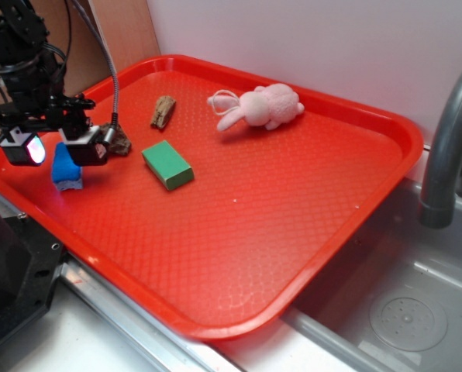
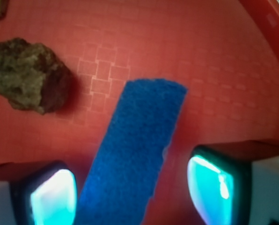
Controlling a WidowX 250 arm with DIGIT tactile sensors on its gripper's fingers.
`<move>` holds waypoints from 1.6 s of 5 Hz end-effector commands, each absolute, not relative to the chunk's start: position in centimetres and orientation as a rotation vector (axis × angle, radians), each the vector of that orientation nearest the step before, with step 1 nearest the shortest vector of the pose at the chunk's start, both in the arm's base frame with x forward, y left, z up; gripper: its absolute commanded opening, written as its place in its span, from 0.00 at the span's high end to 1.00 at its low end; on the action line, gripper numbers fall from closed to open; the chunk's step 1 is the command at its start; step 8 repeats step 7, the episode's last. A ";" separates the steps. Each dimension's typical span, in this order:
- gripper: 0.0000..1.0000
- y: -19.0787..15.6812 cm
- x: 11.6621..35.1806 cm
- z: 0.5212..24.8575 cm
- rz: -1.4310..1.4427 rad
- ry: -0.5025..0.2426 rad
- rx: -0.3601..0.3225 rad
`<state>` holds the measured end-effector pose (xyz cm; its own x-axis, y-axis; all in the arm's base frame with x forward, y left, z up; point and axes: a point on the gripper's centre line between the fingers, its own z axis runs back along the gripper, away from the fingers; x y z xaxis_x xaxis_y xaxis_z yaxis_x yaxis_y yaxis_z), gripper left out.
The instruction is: Grab the blue sponge.
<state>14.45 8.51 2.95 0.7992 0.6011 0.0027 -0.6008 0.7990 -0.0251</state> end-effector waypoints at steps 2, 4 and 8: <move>1.00 5.8 16.6 5.3 0.445 0.009 0.006; 1.00 -1.3 20.0 15.3 -0.011 -0.065 -0.037; 1.00 -3.6 20.4 25.2 -0.055 -0.025 0.017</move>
